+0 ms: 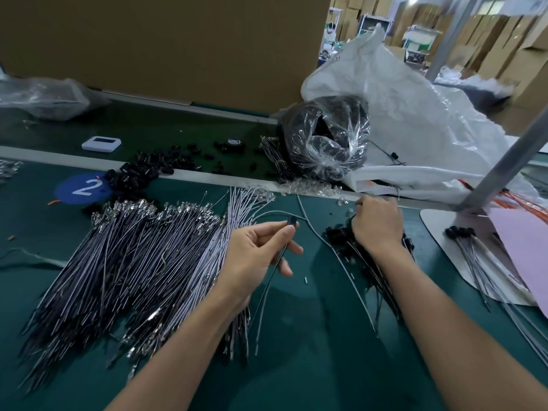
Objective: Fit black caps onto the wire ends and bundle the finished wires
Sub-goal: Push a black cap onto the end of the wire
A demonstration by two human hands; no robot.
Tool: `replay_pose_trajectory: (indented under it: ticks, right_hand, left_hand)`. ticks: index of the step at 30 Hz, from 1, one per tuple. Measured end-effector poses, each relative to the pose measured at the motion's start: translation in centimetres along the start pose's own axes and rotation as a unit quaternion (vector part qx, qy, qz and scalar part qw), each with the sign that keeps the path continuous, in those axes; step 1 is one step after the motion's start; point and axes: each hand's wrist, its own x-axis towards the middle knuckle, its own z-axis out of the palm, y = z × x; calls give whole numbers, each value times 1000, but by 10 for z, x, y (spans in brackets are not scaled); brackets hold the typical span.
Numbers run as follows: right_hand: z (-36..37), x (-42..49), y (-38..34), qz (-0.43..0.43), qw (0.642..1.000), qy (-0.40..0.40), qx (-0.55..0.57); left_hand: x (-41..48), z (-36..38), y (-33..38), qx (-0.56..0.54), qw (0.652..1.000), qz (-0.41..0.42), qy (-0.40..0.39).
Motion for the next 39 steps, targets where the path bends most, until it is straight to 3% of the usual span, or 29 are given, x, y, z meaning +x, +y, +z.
replay_pose_trajectory:
  ticks: [5,14,16,18,21,24,26,39]
  right_hand:
    - [9,21,5,30,996,-80,-41]
    - [10,41,-9,9,993,-102,-67]
    - [7,41,-12,-22,998,-58,-10]
    - [0,31,-19,-41,987,-39,150]
    - [-16,-5,-35,-73,918,-66,385]
    - [-25,-40,-45,-121,865,-71,481]
    - [-23,-53,-49,-126,847,-76,510]
    - [-12,-59,-45,-161,864,-46,474]
  left_hand:
    - [3,-1,-2,-10,1000,15,13]
    - [4,3,-1,-24,999,30,11]
    - [4,4,-2,-27,999,31,17]
    - [6,5,-3,-31,999,34,28]
    - [8,5,-4,-38,998,40,42]
    - [10,7,-6,-22,998,45,47]
    - [10,8,-7,-6,998,49,46]
    - [12,8,-11,111,990,83,21]
